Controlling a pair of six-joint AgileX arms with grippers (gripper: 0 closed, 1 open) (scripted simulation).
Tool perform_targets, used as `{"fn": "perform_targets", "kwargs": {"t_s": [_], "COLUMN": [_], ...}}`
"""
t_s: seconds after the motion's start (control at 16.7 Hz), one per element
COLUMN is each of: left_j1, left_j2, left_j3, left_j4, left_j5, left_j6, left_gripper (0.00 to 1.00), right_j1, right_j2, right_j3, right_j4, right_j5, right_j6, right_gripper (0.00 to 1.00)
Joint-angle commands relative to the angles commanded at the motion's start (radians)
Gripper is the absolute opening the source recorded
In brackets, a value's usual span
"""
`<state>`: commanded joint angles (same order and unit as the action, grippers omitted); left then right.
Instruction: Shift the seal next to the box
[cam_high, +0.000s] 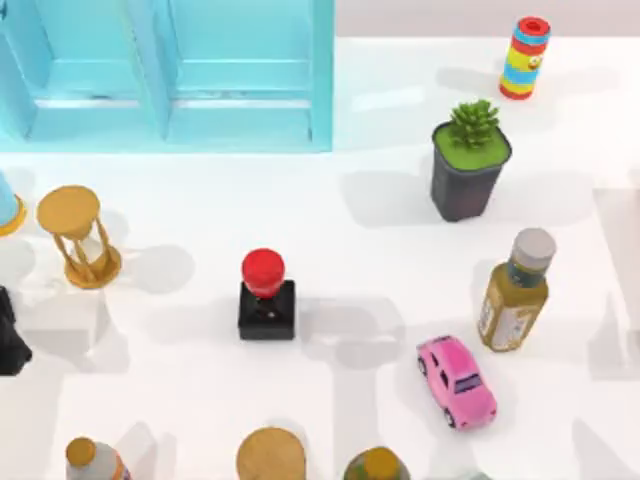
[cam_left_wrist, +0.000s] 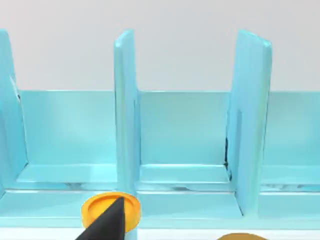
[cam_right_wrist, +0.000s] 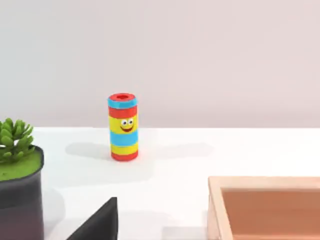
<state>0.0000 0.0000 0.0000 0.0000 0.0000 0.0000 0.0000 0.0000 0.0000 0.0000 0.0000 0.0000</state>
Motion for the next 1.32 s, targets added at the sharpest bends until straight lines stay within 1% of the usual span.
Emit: {"fn": "perform_targets", "kwargs": {"t_s": [0.18,0.3,0.54,0.84,1.32], "left_j1": [0.0,0.0,0.0,0.0,0.0], "left_j2": [0.0,0.0,0.0,0.0,0.0], "left_j3": [0.0,0.0,0.0,0.0,0.0], "left_j4": [0.0,0.0,0.0,0.0,0.0], "left_j5": [0.0,0.0,0.0,0.0,0.0], "left_j6": [0.0,0.0,0.0,0.0,0.0], "left_gripper": [1.0,1.0,1.0,1.0,1.0], "right_j1": [0.003,0.021,0.099,0.252,0.554], "right_j2": [0.009,0.054,0.252,0.65,1.452], "right_j3": [0.009,0.053,0.252,0.657,1.491], "right_j4": [-0.006,-0.034,-0.159,-0.407,-0.908], "right_j5": [0.0,0.002,0.012,0.036,0.089], "right_j6": [0.003,0.02,0.095,0.245,0.552], "right_gripper": [1.0,1.0,1.0,1.0,1.0]}}
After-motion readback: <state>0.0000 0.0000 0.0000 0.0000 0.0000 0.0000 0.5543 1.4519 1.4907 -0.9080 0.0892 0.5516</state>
